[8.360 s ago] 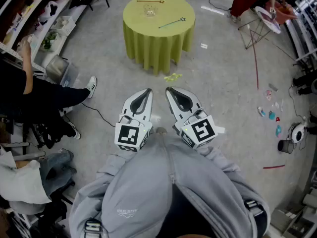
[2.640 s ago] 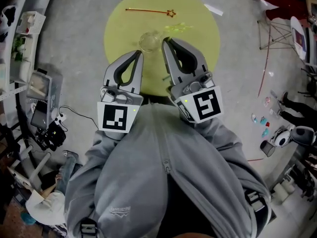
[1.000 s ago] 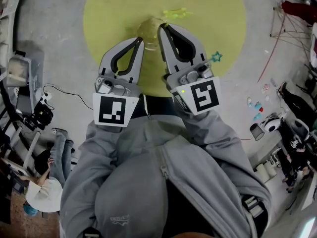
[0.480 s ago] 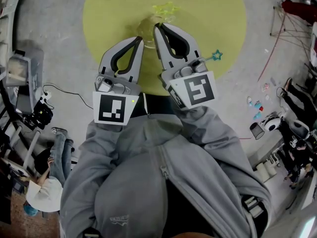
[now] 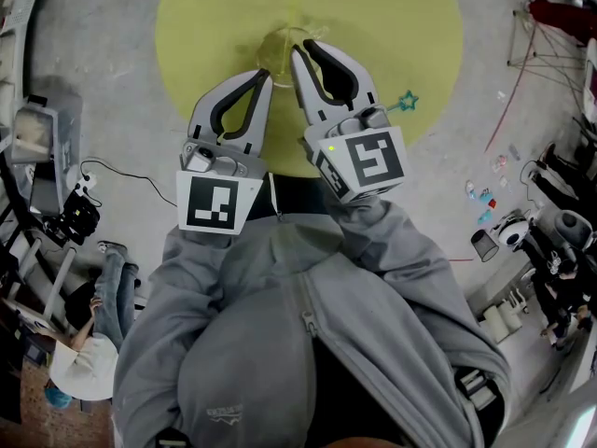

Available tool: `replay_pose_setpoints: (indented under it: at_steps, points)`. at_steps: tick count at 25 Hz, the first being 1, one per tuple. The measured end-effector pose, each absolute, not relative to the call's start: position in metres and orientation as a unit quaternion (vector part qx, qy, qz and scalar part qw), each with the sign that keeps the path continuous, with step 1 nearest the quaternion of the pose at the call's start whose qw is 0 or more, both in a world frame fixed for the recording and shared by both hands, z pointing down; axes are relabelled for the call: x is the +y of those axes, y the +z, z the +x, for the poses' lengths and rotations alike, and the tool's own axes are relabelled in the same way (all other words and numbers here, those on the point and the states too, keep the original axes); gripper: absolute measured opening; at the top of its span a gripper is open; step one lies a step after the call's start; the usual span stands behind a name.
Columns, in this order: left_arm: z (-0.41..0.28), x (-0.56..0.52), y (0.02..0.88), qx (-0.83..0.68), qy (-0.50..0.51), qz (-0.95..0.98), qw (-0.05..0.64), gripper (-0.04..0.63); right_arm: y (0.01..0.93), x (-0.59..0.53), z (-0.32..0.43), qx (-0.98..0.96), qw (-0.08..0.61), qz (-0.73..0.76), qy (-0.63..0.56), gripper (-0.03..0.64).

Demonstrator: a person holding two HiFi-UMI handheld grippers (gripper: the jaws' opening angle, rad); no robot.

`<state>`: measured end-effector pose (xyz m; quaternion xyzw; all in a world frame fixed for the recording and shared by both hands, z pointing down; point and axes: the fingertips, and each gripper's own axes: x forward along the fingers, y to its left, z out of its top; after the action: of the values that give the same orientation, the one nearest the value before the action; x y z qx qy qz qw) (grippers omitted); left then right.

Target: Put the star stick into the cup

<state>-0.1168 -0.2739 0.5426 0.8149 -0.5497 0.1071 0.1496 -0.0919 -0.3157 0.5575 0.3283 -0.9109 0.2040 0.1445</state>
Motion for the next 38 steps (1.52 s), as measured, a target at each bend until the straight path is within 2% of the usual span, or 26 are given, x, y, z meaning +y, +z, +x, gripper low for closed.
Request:
replay_pose_setpoints:
  at_steps: [13,30,38]
  points:
    - [-0.111,-0.262,0.515,-0.554,0.086,0.816,0.143,0.017,0.524,-0.304,-0.075,-0.907,0.136,0.350,0.189,0.038]
    - [-0.089,-0.239,0.404,-0.559,0.061,0.821,0.097,0.017,0.411,-0.283,-0.029,-0.904,0.091,0.396,0.136,0.032]
    - [-0.092,-0.218,0.357,-0.570,0.059,0.816,0.071,0.017,0.329,-0.257,-0.019,-0.912,0.049,0.400,0.076,0.032]
